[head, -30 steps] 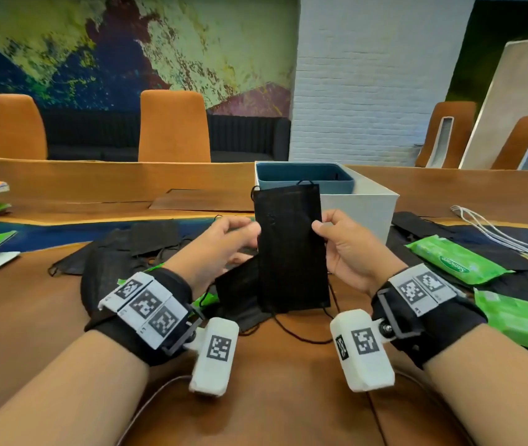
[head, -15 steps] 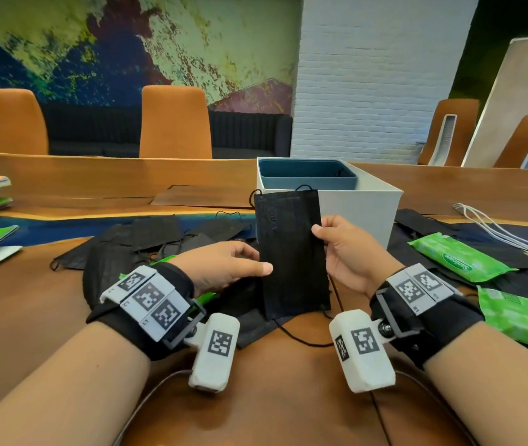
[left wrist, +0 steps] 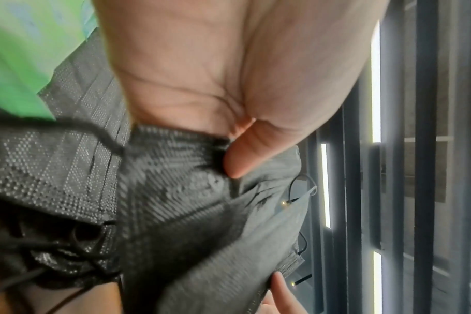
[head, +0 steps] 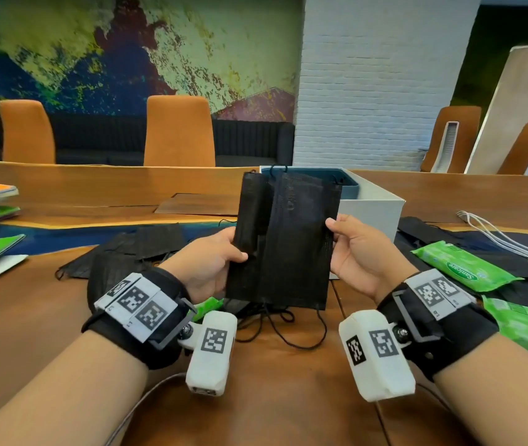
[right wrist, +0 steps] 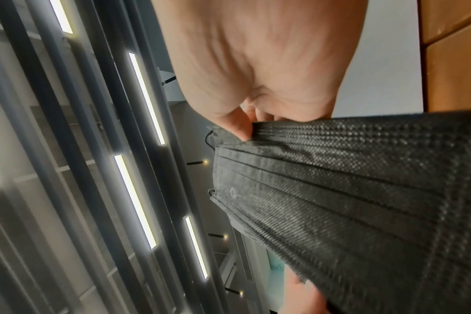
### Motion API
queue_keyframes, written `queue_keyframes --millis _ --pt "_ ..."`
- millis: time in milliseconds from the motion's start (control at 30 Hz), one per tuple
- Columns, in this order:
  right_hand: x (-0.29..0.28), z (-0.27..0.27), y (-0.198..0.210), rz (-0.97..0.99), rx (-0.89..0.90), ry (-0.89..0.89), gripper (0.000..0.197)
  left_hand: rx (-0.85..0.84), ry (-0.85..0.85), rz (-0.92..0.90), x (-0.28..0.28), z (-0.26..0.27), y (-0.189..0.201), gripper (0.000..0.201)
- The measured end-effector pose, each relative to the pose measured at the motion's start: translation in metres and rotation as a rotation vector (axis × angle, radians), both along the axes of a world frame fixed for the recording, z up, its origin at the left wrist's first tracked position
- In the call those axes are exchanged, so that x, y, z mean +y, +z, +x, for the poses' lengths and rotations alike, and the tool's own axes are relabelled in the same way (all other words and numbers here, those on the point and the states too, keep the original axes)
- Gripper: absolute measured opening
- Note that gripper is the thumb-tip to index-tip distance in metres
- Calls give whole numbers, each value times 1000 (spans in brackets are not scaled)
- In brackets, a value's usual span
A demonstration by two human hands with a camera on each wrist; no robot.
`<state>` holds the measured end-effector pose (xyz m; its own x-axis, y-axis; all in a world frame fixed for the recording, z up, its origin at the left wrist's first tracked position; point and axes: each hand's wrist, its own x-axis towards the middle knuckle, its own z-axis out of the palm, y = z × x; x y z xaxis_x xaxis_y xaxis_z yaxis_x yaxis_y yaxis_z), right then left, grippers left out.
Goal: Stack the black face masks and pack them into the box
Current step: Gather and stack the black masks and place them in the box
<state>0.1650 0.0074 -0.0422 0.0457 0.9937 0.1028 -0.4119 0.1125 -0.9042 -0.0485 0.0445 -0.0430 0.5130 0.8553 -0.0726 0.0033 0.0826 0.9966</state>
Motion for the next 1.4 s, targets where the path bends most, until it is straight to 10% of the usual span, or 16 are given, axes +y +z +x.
queue_keyframes --millis 1400 --pt "-14 -26 1 144 -214 203 31 -289 -103 151 -17 7 2 49"
